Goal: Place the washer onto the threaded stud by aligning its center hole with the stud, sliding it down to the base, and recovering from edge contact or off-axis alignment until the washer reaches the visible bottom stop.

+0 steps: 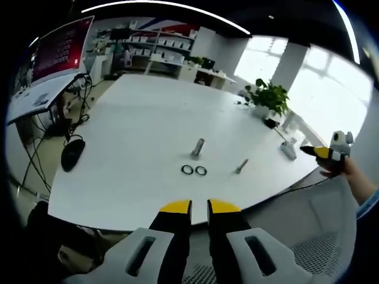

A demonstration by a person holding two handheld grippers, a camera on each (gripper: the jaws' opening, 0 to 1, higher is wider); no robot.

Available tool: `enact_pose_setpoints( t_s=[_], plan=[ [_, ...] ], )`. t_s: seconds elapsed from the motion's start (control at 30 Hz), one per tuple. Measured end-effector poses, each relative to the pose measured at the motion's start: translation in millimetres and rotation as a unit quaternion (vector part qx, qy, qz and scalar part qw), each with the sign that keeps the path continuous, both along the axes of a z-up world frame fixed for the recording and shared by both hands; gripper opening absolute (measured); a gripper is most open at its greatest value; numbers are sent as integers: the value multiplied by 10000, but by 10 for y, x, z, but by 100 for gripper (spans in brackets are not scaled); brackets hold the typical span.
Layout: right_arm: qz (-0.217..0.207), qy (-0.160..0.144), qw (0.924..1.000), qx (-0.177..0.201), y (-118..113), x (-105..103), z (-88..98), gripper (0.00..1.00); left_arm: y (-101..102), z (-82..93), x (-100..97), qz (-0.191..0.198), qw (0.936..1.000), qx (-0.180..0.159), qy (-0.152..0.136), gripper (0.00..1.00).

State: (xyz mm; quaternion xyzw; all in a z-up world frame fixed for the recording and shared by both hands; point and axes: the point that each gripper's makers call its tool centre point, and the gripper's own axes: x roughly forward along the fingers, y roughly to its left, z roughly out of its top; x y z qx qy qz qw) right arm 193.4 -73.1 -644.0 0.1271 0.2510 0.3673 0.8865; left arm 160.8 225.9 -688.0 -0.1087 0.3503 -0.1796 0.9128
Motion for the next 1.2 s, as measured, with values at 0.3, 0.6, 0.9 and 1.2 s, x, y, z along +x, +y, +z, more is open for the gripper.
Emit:
enact_pose_setpoints(
  t_s=[0.3,0.6,0.9,1.2],
  plan=[
    [-367,20,9973,-641,90,-80,-208,53,-23,10,-3,-117,9999,6,-47,8],
    [-520,214,9961,-682,99,-204,-202,50,-57,10,-8,-251,9997,-11,-56,8],
    [-799,59,9817,-1727,1,-227,-325,41,-85,32,7,-370,9992,-11,-163,8],
    [-1071,301,9798,-1660,-85,-194,-407,38,-115,83,29,-452,9983,-20,-363,7]
  ],
)
